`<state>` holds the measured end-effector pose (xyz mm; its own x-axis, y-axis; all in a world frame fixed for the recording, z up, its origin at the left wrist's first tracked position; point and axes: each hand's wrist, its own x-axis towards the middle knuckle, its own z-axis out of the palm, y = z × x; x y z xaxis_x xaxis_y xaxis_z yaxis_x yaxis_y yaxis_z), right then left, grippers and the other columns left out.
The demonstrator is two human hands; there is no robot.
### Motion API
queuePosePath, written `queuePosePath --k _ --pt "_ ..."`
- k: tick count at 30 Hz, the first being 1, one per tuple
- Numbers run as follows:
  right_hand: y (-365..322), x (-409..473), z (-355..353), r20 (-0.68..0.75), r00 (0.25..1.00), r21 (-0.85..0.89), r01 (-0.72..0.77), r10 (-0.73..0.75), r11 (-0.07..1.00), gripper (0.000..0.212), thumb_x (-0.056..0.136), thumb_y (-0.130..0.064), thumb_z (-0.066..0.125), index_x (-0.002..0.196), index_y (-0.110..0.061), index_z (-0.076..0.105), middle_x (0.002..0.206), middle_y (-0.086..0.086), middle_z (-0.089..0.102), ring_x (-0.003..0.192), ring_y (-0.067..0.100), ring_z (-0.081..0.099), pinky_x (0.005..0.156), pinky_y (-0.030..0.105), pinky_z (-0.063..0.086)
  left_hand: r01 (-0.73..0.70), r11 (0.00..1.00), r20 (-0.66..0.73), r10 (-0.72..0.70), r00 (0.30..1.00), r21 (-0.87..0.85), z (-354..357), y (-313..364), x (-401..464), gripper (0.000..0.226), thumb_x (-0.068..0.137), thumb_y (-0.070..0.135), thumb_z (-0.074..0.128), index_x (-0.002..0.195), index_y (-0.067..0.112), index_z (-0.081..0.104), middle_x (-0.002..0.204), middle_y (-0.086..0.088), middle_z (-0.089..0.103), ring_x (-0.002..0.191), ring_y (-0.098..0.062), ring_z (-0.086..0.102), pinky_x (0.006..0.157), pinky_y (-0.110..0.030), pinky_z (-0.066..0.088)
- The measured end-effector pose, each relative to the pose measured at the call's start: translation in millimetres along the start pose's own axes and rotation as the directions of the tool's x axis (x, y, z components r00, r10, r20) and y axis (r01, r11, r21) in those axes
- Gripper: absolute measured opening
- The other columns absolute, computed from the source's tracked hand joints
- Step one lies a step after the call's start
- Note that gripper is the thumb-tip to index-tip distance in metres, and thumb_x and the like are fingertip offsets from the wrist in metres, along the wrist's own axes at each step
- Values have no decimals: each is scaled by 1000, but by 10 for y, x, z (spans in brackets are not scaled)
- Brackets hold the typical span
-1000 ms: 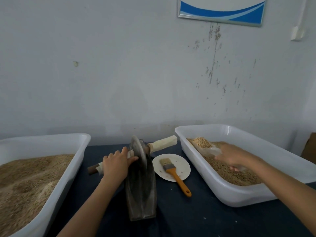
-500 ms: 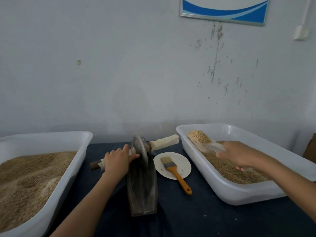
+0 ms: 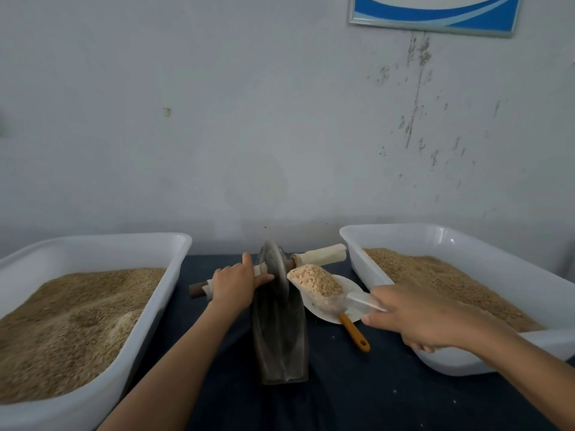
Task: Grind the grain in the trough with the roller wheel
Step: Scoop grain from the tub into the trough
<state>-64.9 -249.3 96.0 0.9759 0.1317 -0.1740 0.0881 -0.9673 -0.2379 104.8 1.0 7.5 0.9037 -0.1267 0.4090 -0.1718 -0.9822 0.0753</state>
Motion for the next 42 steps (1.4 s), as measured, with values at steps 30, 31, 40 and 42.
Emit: queuePosePath --k 30,31,40,42 --pt "-474 208 -377 179 983 -292 19 35 956 31 96 -36 55 99 -5 58 56 3 51 40 11 42 38 17 35 -66 997 187 71 980 -34 -123 -74 340 56 87 69 38 121 26 46 111 -5 63 101 -27 59 79 -36 43" --pt "-491 225 -397 179 983 -297 18 37 955 28 96 -36 55 95 -7 56 55 3 51 39 11 42 38 17 34 -64 997 188 70 980 -38 -121 -79 341 57 87 69 38 122 26 45 111 -5 63 102 -27 59 80 -36 44" --pt "-619 329 -494 118 993 -414 38 12 910 29 90 -37 63 103 -11 64 64 3 56 51 14 48 54 24 40 -79 995 212 90 973 -63 -124 -96 346 55 88 68 37 121 25 46 110 -5 63 100 -26 59 82 -38 45" --pt "-663 337 -505 84 996 -464 29 11 886 31 90 -37 64 106 -11 66 70 2 58 53 12 50 54 23 40 -83 995 218 92 972 -50 -129 -91 349 56 88 68 36 122 25 45 110 -5 62 100 -26 59 82 -37 45"
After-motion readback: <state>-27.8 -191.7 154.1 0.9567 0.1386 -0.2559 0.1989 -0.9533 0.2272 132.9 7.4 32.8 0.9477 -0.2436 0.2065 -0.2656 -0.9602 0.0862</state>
